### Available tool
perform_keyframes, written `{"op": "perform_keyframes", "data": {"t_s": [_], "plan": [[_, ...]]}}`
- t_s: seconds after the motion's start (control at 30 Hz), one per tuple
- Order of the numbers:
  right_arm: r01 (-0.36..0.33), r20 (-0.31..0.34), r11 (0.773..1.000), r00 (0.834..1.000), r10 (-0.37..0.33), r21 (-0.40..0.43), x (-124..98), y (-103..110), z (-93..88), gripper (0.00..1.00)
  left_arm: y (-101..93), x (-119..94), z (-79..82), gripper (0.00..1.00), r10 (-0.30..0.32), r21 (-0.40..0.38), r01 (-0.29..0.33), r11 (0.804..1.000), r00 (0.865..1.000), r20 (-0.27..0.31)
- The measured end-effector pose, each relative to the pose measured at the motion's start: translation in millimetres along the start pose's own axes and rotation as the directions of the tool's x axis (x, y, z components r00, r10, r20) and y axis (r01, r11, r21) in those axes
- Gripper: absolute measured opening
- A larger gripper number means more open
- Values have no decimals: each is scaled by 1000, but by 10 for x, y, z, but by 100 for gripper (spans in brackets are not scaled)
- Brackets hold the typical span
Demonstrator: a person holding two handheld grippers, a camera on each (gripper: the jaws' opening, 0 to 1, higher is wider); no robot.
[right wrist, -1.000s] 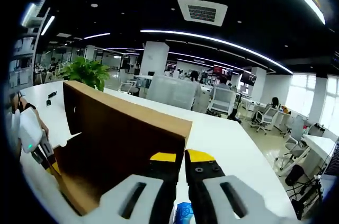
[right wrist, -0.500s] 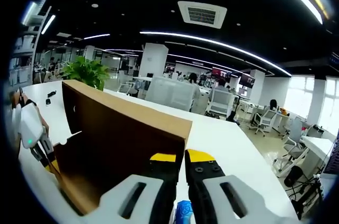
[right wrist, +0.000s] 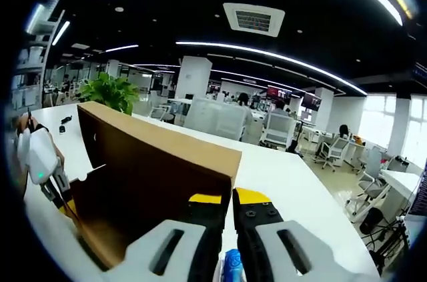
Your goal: Operate the shoe box by opening the lid, removing the specified soft item, and placing it in the target area until the item is outside and the box remains undamaged.
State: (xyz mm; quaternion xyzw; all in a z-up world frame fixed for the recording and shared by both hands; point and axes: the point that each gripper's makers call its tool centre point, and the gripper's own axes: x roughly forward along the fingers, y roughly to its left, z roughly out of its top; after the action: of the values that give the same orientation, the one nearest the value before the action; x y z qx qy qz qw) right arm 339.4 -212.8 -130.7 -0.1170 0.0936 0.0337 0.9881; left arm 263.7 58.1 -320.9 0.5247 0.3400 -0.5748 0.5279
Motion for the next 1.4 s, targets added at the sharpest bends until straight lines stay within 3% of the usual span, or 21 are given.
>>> {"op": "perform_keyframes", "data": {"t_s": [0.27,0.6,1.4], "plan": [[-3,7,1000,1000,3,-14,-58,28,-20,3,-2,4,3,4,2,1,-2,1000,1000,-4],[-5,15,1000,1000,5,18,-151,78,-131,3,7,4,2,4,3,-3,-3,1000,1000,-5],[-17,28,998,999,15,58,-225,103,-198,2,-5,1,-12,4,0,1,0,1000,1000,-10]]}}
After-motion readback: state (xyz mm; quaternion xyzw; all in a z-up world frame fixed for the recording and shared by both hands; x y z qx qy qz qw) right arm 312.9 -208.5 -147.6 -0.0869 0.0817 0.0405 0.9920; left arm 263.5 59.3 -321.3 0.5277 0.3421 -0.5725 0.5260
